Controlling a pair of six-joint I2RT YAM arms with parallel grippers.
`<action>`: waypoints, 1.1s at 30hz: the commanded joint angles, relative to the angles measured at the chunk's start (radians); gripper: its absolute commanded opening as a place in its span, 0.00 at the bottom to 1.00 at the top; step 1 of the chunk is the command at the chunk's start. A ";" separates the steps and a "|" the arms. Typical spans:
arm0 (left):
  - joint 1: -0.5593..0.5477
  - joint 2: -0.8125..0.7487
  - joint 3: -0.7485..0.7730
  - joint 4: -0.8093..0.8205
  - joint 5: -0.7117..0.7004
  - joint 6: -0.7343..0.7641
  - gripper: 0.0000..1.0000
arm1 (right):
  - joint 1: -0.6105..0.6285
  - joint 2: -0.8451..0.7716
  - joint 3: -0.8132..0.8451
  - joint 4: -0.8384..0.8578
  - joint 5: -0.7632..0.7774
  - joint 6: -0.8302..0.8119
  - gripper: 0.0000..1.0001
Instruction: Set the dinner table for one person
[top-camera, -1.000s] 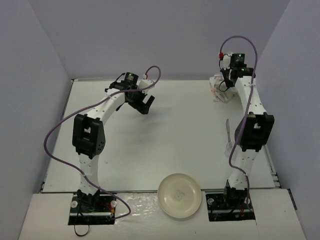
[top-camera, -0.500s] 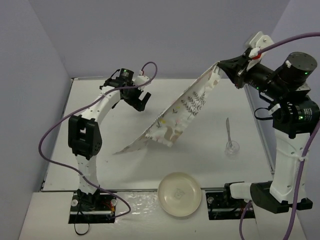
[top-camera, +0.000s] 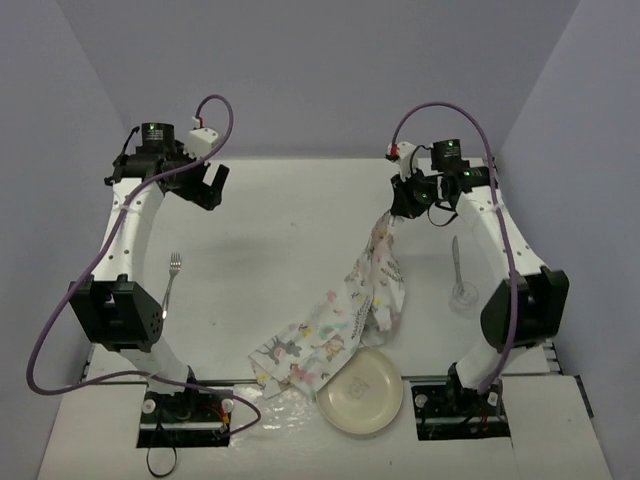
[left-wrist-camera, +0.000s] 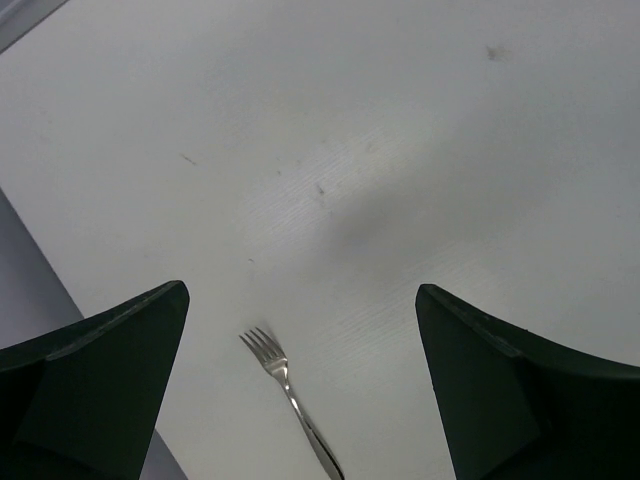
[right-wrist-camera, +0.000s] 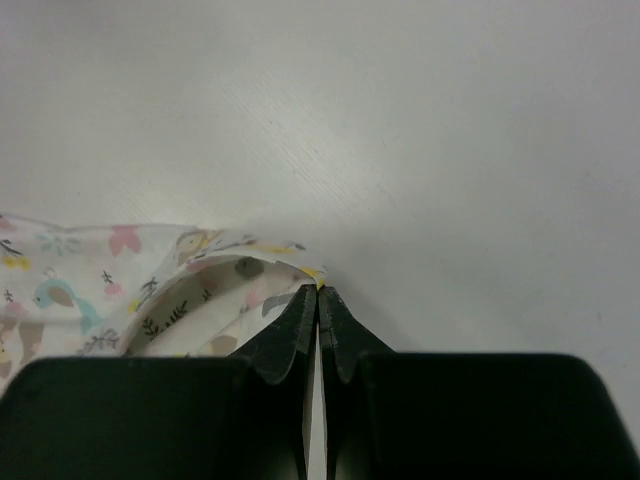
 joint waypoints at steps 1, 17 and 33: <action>-0.030 -0.091 -0.031 -0.125 0.178 0.073 0.97 | 0.016 0.096 -0.001 0.070 0.102 -0.037 0.00; -0.508 -0.292 -0.435 -0.282 0.209 0.173 0.97 | 0.012 0.356 0.099 0.142 0.407 0.043 0.00; -0.963 -0.149 -0.577 -0.157 0.044 0.115 0.97 | -0.015 0.412 0.173 0.148 0.519 0.076 0.00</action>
